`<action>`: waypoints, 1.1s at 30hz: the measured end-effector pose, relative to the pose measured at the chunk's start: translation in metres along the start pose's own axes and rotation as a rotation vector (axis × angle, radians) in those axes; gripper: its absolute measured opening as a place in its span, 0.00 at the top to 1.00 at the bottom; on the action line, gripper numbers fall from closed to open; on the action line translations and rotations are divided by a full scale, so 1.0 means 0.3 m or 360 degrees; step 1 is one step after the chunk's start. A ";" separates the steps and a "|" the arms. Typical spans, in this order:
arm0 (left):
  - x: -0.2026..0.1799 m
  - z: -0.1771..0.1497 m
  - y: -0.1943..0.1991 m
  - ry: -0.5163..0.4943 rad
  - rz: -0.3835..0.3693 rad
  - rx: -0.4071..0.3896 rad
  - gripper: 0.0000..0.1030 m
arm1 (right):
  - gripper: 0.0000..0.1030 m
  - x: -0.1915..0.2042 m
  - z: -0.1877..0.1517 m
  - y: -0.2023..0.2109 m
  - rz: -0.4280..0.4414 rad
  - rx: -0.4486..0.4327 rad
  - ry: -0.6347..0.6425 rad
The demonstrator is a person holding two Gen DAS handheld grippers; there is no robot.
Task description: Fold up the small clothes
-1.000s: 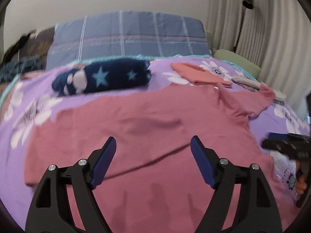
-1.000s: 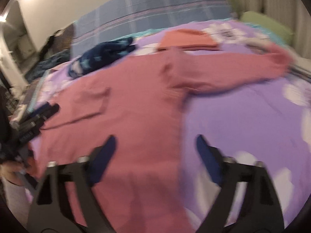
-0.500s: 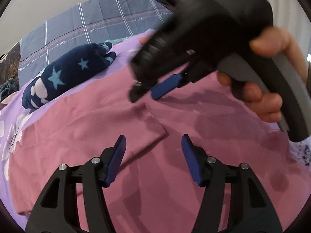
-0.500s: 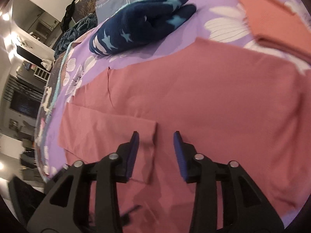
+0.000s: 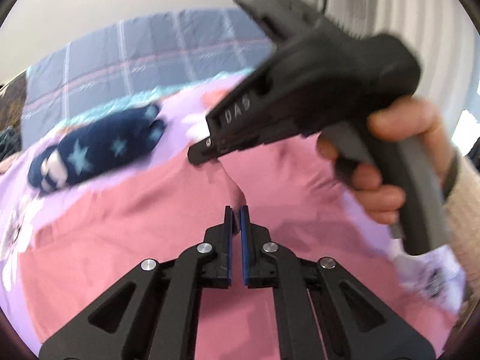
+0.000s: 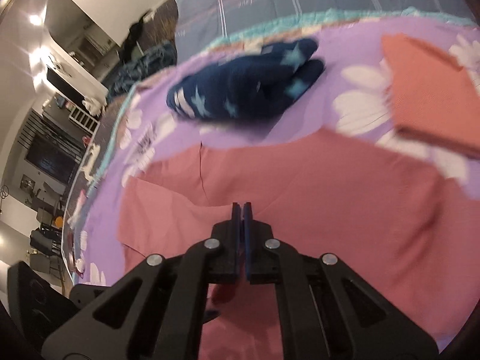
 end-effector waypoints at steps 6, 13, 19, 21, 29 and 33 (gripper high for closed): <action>-0.173 0.040 -0.090 -0.0111 -0.0111 0.0025 0.96 | 0.98 -0.167 -0.018 0.135 -0.0180 -0.0111 -0.0047; -0.149 -0.056 -0.239 -0.0082 -0.0041 0.0211 0.66 | 0.94 -0.343 -0.089 0.040 -0.0337 -0.0069 -0.0141; -0.014 -0.138 -0.040 0.0001 0.0084 0.0087 0.41 | 0.91 -0.271 -0.175 0.098 -0.0190 -0.0104 -0.0053; 0.058 -0.176 0.014 0.0023 0.0193 0.0069 0.38 | 0.89 -0.235 -0.228 0.102 -0.0144 -0.0078 0.0007; 0.562 -0.417 0.214 0.0381 0.0808 0.0147 0.33 | 0.78 -0.244 -0.350 0.025 -0.0266 0.0041 0.0056; 0.675 -0.531 0.301 0.0585 0.0782 0.0150 0.32 | 0.46 -0.240 -0.298 0.068 -0.0179 -0.0048 -0.0065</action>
Point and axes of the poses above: each gripper's, at about its wrist camera, not at the fingertips, and y roughly against the way its jaws point, x to its left, z to its top, the point moved 8 cm from there along -y, roughly the way its jaws point, and after that the axes turned 4 degrees about x, right-handed, at the moved point
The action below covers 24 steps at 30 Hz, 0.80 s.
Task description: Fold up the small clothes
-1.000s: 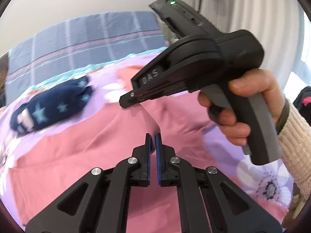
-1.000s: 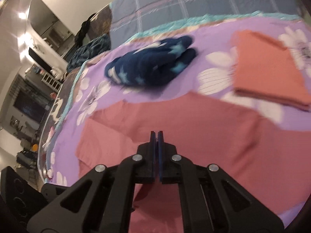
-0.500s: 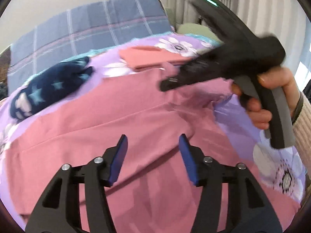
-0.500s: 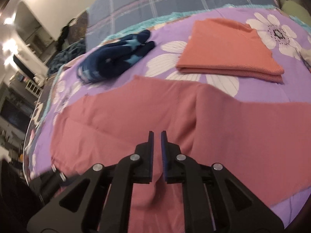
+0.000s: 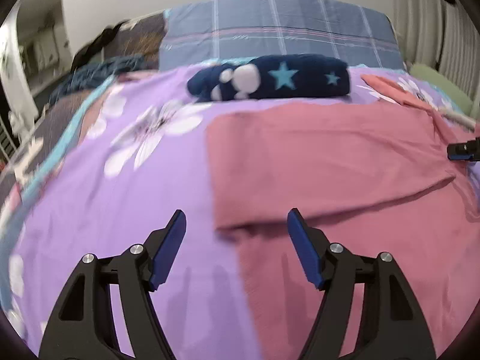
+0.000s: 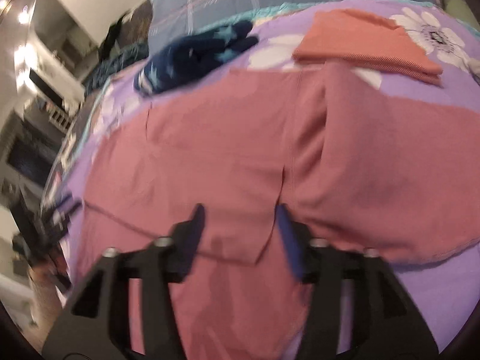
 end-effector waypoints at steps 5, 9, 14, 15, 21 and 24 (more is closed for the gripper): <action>0.042 -0.038 -0.079 0.0094 -0.0108 0.0095 0.32 | 0.73 -0.022 0.046 -0.087 -0.0098 0.0065 -0.0051; 0.043 -0.045 -0.094 0.0170 -0.0236 0.0118 0.32 | 0.98 0.004 0.082 -0.054 -0.0158 -0.0082 -0.0039; 0.062 -0.029 -0.125 0.0220 -0.0271 0.0119 0.32 | 0.66 -0.043 0.104 -0.035 -0.0702 -0.0029 -0.0037; 0.061 -0.032 -0.121 0.0226 -0.0287 0.0104 0.32 | 0.62 -0.049 0.101 -0.038 -0.0762 -0.0019 -0.0051; 0.073 -0.035 -0.107 0.0292 -0.0374 0.0066 0.34 | 0.62 0.295 0.207 -0.046 -0.0539 -0.0171 0.0220; 0.056 -0.035 -0.095 0.0272 -0.0413 0.0051 0.45 | 0.62 0.559 0.235 -0.155 -0.0317 -0.0039 0.0451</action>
Point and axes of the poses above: each gripper's, at about its wrist camera, not at the fingertips, and y roughly against the way its jaws point, x to its left, z to its top, the point moved 8 cm from there along -y, roughly the way its jaws point, and after that the axes turned 4 degrees about x, right-handed, at the moved point
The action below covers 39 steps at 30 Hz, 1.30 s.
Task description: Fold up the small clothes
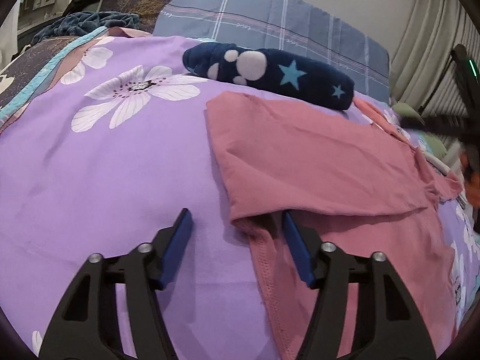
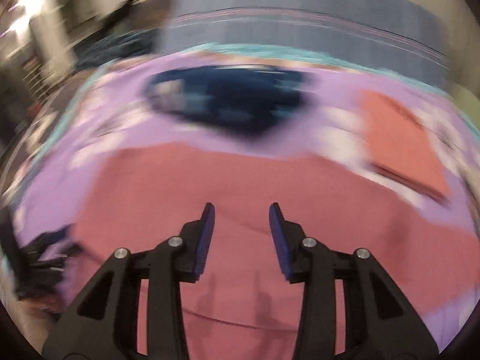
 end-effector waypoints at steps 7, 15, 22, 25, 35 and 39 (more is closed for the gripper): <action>-0.040 -0.009 -0.005 -0.0110 0.0038 0.0008 0.53 | 0.68 0.511 0.208 -0.279 0.0206 0.0230 0.0316; -0.036 -0.008 -0.007 -0.0106 0.0023 0.0019 0.54 | 0.55 0.717 0.239 -0.531 0.0151 0.0569 0.0450; -0.004 -0.002 0.014 -0.0028 0.0028 -0.0025 0.89 | 0.97 0.756 0.270 -0.518 0.0112 0.0381 0.0531; -0.004 -0.003 0.019 -0.0034 0.0069 -0.0034 0.90 | 0.95 0.723 0.289 -0.490 0.0232 0.0252 0.0426; 0.028 -0.021 0.030 -0.0067 0.0232 -0.0006 0.79 | 0.71 0.344 0.181 -0.230 0.0317 0.0010 0.0117; 0.029 -0.023 0.031 -0.0088 0.0255 -0.0003 0.78 | 0.85 0.031 -0.048 -0.059 0.0226 -0.0089 -0.0021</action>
Point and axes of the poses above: each gripper's, at about its wrist camera, not at the fingertips, and y roughly against the way its jaws point, x to its left, z to its top, the point moved 8 cm from there along -y, roughly the way its jaws point, and after that the axes turned 4 degrees about x, right-handed, at the moved point
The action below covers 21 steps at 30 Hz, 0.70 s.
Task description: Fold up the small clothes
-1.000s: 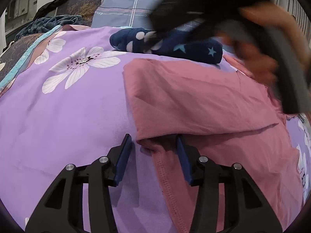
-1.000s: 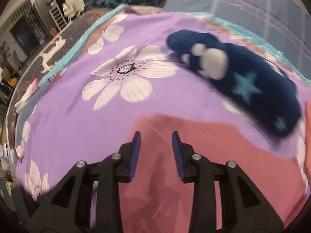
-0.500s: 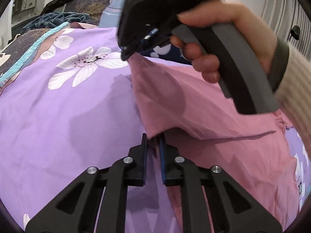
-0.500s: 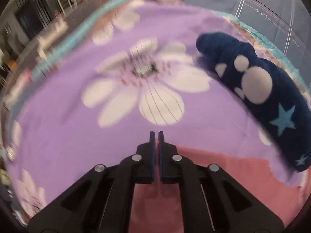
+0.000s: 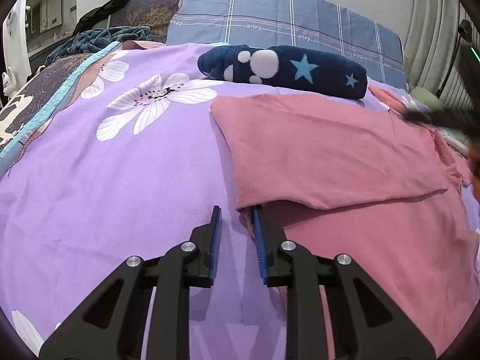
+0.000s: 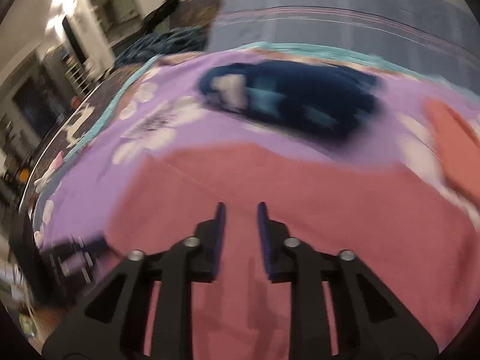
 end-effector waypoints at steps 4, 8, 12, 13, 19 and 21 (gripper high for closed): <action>-0.012 -0.006 -0.004 -0.0043 0.0049 0.0016 0.78 | 0.85 -0.368 -0.265 0.101 -0.0249 0.0094 -0.0306; -0.019 -0.009 -0.015 -0.0082 0.0145 0.0044 0.70 | 0.91 -0.472 -0.375 0.104 -0.0114 0.0021 -0.0321; -0.001 -0.001 0.002 -0.0081 0.0158 0.0044 0.63 | 0.91 -0.496 -0.382 0.103 -0.0029 -0.0025 -0.0415; 0.006 -0.004 0.017 -0.0075 0.0158 0.0048 0.64 | 0.91 -0.499 -0.384 0.107 -0.0020 -0.0033 -0.0418; -0.095 0.074 0.193 -0.0080 0.0049 -0.0095 0.64 | 0.91 -0.502 -0.384 0.107 0.0054 -0.0094 -0.0455; -0.183 0.111 0.206 -0.0138 0.0001 -0.0124 0.61 | 0.91 -0.502 -0.383 0.109 0.0063 -0.0105 -0.0463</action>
Point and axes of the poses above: each gripper's, at about its wrist camera, not at the fingertips, and y roughly against the way its jaws point, x to its left, z to its top, the point moved 8 cm from there along -y, roughly the way its jaws point, and after that the axes turned 4 degrees about x, right-handed, at the moved point
